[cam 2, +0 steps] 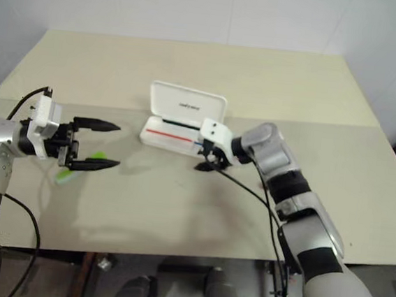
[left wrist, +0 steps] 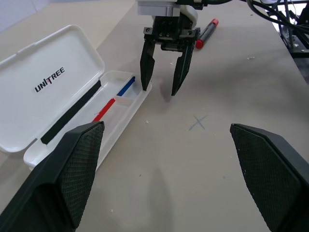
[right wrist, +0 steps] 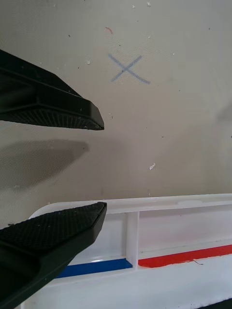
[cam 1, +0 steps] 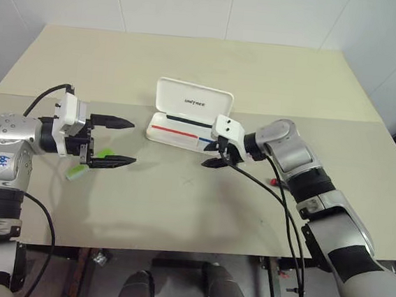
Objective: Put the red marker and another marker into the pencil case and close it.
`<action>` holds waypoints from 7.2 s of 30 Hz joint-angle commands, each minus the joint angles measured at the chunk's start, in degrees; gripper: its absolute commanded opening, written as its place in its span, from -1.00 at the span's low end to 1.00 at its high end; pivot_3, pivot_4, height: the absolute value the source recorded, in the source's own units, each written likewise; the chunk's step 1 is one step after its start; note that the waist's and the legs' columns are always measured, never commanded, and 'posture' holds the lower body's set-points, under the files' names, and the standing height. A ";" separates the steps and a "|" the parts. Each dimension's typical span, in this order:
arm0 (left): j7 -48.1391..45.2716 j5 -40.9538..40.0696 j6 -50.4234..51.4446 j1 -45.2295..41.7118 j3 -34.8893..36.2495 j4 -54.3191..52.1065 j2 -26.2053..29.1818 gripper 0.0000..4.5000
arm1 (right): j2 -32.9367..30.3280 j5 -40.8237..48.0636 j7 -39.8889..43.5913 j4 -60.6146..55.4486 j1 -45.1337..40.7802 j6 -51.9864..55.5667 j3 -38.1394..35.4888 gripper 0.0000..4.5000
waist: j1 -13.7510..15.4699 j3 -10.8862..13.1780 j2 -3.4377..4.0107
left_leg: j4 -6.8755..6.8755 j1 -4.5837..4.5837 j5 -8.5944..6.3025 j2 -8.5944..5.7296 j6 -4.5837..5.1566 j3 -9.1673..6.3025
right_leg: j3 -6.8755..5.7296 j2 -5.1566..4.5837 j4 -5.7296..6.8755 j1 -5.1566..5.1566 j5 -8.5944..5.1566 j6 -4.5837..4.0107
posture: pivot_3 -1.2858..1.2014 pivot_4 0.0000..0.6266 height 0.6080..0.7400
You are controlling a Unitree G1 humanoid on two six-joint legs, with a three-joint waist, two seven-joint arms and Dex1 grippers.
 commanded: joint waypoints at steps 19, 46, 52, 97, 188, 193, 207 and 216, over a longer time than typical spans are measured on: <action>2.58 -2.50 -0.14 3.75 4.67 -4.79 1.59 1.00 | 1.51 2.08 2.31 3.61 -5.33 0.82 -4.40 0.11 | -0.23 -0.01 -0.02 | -0.13 0.00 0.04 0.00 0.02 -0.16 | -0.07 0.04 -0.13 0.08 0.06 -0.02 | 0.03 -0.52 1.00; 2.94 -2.12 1.34 1.28 3.55 -5.91 1.03 1.00 | 5.19 -4.98 -4.76 17.88 -8.57 -11.60 -3.09 -0.81 | -1.57 -0.01 -0.02 | -0.15 0.00 0.04 0.00 0.02 -0.20 | -0.08 0.04 -0.13 0.09 0.06 -0.02 | 0.03 -0.52 1.00; 3.05 -1.94 1.17 0.38 2.91 -5.57 0.52 1.00 | 5.16 -6.24 -5.31 18.62 -8.92 -13.54 -3.31 -1.00 | -1.60 -0.01 -0.02 | -0.16 0.00 0.05 0.00 0.02 -0.21 | -0.09 0.04 -0.13 0.10 0.06 -0.01 | 0.03 -0.52 1.00; -3.67 -2.46 2.99 -2.18 -2.64 -4.64 -2.73 1.00 | -19.07 5.91 8.17 -39.98 25.71 4.89 -4.02 -1.00 | 1.61 0.01 -0.03 | -0.09 0.01 0.01 -0.01 0.00 -0.56 | -0.43 0.04 -0.45 0.43 0.00 -0.07 | 0.03 -0.52 1.00; -1.44 -3.25 3.09 -1.18 -2.55 -8.68 -3.08 1.00 | -41.68 5.72 4.94 -27.68 32.45 9.84 -12.94 -0.76 | 3.05 0.07 0.03 | -0.02 0.03 0.00 -0.01 0.04 -0.45 | -0.38 0.03 -0.56 0.45 0.00 -0.08 | 0.03 -0.52 1.00; -1.44 -3.10 2.59 -1.56 -2.76 -8.10 -3.33 1.00 | -42.27 5.60 5.45 -26.45 32.31 8.26 -13.64 -0.76 | 3.06 0.07 0.03 | -0.01 0.03 0.00 -0.01 0.04 -0.45 | -0.38 0.03 -0.56 0.46 0.00 -0.07 | 0.03 -0.52 1.00; -1.37 -2.43 0.60 -2.96 -3.41 -5.71 -4.26 1.00 | -41.09 19.96 10.72 -45.95 25.50 25.34 -16.45 -0.76 | 3.11 0.10 0.08 | 0.00 0.07 0.00 0.00 0.03 -0.48 | -0.40 0.03 -0.45 0.45 0.00 -0.08 | 0.03 -0.52 1.00; -0.57 -2.61 0.32 -1.88 -2.81 -6.46 -4.26 1.00 | -31.80 18.06 4.89 -47.73 18.72 26.89 -8.82 -0.76 | 3.04 0.10 0.08 | 0.00 0.03 0.00 -0.01 0.03 -0.50 | -0.42 0.03 -0.47 0.44 -0.01 -0.09 | 0.03 -0.52 1.00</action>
